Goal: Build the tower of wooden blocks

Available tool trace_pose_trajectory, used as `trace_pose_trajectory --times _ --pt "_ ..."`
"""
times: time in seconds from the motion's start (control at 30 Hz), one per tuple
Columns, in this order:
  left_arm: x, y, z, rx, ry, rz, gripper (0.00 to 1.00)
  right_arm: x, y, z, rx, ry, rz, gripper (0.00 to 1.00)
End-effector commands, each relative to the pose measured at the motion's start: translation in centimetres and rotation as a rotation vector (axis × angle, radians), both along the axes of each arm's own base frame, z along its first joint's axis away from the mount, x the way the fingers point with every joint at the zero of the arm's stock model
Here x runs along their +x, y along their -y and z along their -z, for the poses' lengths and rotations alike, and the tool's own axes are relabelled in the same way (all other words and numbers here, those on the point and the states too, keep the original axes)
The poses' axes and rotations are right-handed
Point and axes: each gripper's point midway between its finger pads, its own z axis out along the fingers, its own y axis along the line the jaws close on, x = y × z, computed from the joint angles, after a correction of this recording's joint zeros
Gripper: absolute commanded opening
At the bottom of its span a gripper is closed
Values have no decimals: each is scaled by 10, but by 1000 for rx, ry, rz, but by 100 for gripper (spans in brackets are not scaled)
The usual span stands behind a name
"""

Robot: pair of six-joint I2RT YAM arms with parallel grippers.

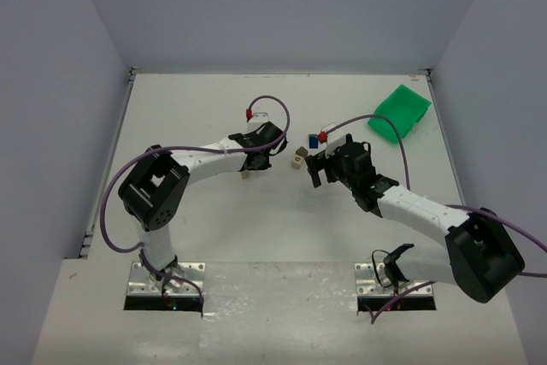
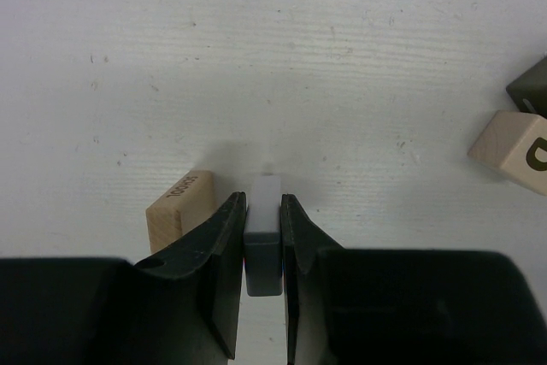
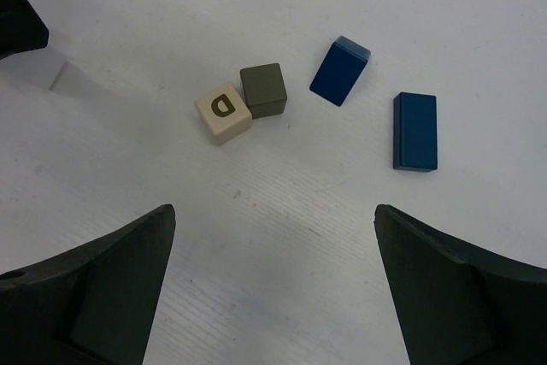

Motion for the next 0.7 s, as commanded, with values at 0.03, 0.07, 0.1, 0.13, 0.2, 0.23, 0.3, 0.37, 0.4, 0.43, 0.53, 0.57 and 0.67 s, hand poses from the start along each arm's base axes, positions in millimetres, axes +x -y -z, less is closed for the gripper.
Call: trace_pose_trajectory --times 0.03,0.07,0.1,0.13,0.2,0.23,0.3,0.37,0.4,0.43,0.53,0.57,0.67 --pt "13 2 -10 -16 42 -24 0 15 -5 -24 20 66 7 99" --pt "12 2 -8 -14 39 -25 0 15 -5 -23 18 65 5 99" --pt "12 1 -7 -12 37 -25 0 15 -5 -23 16 62 4 99" --pt "12 1 -7 -10 37 -26 0 15 -5 -22 15 59 6 99" --pt "11 0 -7 -9 35 -26 0 15 -6 -21 11 53 4 99" --pt "11 1 -7 -10 35 -23 0 15 -6 -21 11 53 6 99" --pt "11 0 -8 -8 36 -25 0 15 -6 -21 11 53 5 99" --pt "11 -2 -8 -3 40 -31 0 15 -5 -21 10 53 6 99" --pt "11 -2 -8 -1 38 -32 0 15 -5 -21 9 54 7 99" --pt "11 -3 -7 4 34 -32 0 16 -5 -21 8 54 8 99" --pt "10 -4 -6 6 30 -35 0 16 -3 -20 1 53 12 99" --pt "10 -4 -6 8 30 -36 0 16 -3 -20 -1 54 15 99" --pt "8 -6 -3 15 24 -39 0 17 -2 -20 -5 54 17 99"
